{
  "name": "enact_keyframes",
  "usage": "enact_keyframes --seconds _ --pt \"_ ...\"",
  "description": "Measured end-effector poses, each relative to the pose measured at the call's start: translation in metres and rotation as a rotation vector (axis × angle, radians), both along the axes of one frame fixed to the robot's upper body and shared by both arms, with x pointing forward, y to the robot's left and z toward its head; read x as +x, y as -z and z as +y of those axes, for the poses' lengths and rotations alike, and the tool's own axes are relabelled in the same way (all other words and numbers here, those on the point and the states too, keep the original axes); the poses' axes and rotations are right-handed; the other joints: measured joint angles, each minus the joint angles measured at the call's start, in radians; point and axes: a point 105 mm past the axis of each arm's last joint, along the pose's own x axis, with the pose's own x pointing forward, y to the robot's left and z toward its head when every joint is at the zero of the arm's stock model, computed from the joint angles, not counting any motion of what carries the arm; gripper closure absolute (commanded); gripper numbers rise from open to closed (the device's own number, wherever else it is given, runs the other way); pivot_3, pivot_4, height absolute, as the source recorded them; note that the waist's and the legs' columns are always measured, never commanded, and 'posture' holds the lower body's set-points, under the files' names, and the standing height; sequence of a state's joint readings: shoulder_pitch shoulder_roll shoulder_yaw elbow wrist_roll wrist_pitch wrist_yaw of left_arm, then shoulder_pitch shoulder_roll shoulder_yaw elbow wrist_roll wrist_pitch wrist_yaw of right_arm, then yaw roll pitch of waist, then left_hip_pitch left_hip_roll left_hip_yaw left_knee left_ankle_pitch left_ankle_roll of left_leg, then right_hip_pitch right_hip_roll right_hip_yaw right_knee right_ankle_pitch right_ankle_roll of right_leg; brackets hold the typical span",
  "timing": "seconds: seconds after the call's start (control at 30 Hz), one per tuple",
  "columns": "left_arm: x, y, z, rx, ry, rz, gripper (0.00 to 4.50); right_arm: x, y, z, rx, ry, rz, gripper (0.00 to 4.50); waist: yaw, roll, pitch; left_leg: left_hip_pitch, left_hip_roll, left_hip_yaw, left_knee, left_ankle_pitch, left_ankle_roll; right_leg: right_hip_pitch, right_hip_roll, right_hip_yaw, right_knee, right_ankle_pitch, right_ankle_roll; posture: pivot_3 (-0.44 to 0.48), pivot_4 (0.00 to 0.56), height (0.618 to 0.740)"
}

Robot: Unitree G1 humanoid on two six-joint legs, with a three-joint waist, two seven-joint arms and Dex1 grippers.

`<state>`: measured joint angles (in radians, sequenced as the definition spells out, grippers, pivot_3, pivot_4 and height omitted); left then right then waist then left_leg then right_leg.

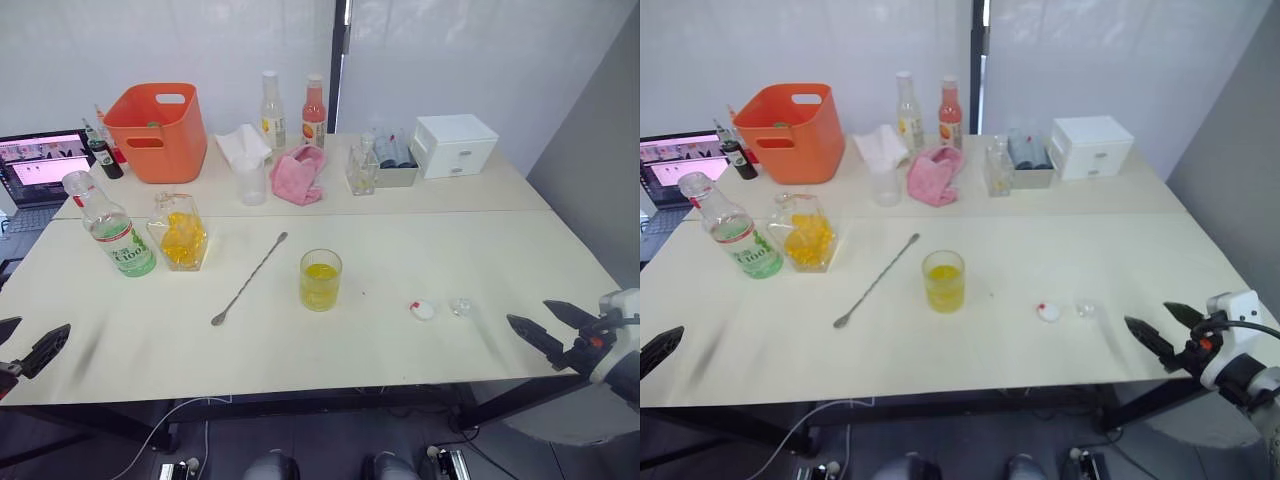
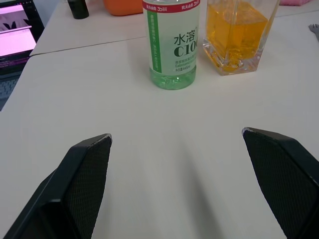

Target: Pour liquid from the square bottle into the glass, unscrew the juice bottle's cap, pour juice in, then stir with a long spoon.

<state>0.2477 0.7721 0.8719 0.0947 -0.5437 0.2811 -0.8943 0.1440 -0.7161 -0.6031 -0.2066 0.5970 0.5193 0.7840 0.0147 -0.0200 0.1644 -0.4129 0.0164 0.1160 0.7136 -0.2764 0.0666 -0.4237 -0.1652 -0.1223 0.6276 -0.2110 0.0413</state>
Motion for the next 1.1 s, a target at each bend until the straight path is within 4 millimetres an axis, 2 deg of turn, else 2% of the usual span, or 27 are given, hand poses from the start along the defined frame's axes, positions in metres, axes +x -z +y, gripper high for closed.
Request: enact_keyframes --seconds 0.2,0.37,0.5,0.6,0.67,0.77,0.9,1.1 --pt "0.005 0.002 -0.008 0.001 0.036 0.000 0.06 0.002 -0.001 0.001 0.005 0.007 -0.013 0.00 -0.001 0.000 0.000 0.000 0.000 0.000 0.000 0.000 0.000 0.000 0.000 0.000 0.000 0.000 0.000 0.000 0.150 0.713" --pt "0.015 0.006 -0.029 -0.009 0.075 0.024 0.06 0.015 -0.016 0.029 0.012 -0.094 -0.062 0.00 -0.003 0.000 0.000 0.001 0.000 0.000 0.000 0.001 0.001 0.000 0.000 0.000 0.000 0.000 0.000 0.000 0.150 0.713" --pt "0.029 0.009 -0.069 -0.032 0.136 0.057 0.06 0.029 -0.038 0.068 0.043 -0.273 -0.104 0.00 -0.002 0.000 0.000 0.001 0.000 0.000 0.000 0.002 0.003 0.001 0.000 0.001 0.000 0.000 0.000 0.000 0.150 0.713" --pt "0.038 0.007 -0.097 -0.065 0.185 0.087 0.06 0.032 -0.053 0.097 0.058 -0.430 -0.105 0.00 0.001 0.000 0.000 0.001 0.000 -0.001 0.000 0.003 0.005 0.001 0.000 0.001 0.000 0.000 0.000 0.000 0.150 0.713" --pt "0.050 0.004 -0.122 -0.080 0.240 0.117 0.06 0.030 -0.059 0.123 0.055 -0.588 -0.077 0.00 0.003 0.000 0.000 0.001 0.000 -0.001 0.000 0.003 0.006 0.002 0.000 0.000 0.000 0.000 0.000 0.000 0.150 0.713" --pt "0.070 0.001 -0.154 -0.081 0.285 0.173 0.06 0.022 -0.064 0.150 0.037 -0.794 -0.035 0.00 0.007 0.000 0.000 0.000 -0.001 -0.001 0.000 0.003 0.006 0.002 0.000 0.000 0.000 0.000 0.000 0.000 0.150 0.713" --pt "0.088 0.003 -0.180 -0.058 0.309 0.253 0.06 0.014 -0.066 0.166 0.016 -0.948 -0.005 0.00 0.005 0.000 0.000 -0.001 -0.001 -0.001 0.000 0.004 0.006 0.001 0.002 0.000 0.000 0.001 0.000 0.000 0.150 0.713" --pt "0.109 0.005 -0.198 0.043 0.307 0.344 0.06 0.011 -0.071 0.176 0.011 -1.029 -0.007 0.00 0.003 0.000 0.000 -0.001 -0.001 -0.001 0.000 0.004 0.005 0.002 0.002 -0.001 -0.001 0.000 0.000 0.000 0.150 0.713"
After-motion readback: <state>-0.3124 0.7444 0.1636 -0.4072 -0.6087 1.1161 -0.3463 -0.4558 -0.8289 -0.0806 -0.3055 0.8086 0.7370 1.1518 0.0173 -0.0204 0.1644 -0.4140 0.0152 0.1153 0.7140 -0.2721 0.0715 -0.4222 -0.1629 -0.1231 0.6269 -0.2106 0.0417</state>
